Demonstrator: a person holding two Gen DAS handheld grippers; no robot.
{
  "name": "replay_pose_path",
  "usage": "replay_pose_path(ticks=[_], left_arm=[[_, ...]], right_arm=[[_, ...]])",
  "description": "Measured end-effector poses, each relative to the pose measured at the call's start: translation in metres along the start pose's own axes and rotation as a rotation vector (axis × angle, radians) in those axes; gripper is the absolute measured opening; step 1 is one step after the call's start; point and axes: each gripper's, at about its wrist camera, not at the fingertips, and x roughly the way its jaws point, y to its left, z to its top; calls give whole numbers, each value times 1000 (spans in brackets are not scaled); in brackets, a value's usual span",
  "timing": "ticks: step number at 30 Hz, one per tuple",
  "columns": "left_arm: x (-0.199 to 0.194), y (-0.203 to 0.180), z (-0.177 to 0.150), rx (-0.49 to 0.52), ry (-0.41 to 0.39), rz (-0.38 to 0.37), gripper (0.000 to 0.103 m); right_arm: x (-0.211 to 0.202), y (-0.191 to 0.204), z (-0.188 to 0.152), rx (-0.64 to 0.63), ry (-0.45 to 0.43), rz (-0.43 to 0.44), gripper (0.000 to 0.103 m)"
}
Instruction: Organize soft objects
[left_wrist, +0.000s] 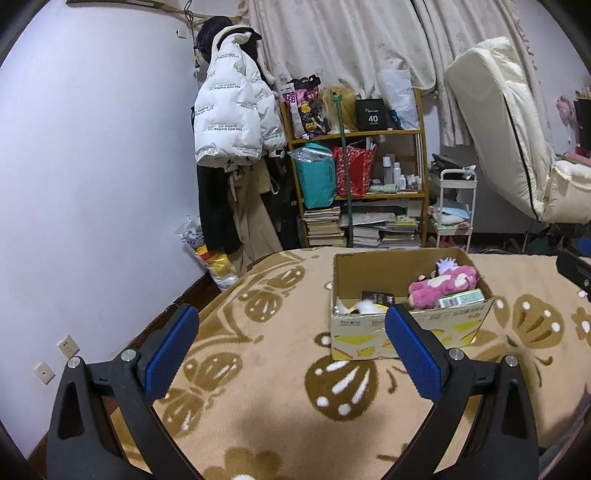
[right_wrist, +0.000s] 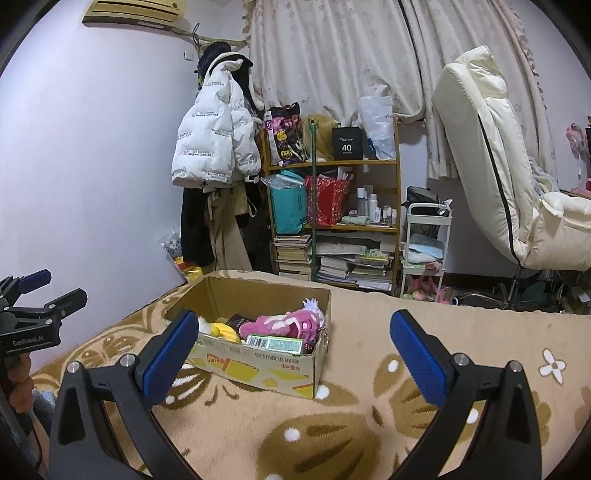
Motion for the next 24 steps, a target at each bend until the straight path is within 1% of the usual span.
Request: replay_pose_path(ticks=[3, 14, 24], left_arm=[[2, -1, -1, 9, 6, 9, 100], [8, -2, -3, 12, 22, 4, 100], [6, -1, -4, 2, 13, 8, 100]], right_arm=[[3, 1, -2, -7, 8, -1, 103], [4, 2, -2, -13, 12, -3, 103], [4, 3, -3, -11, 13, -4, 103]])
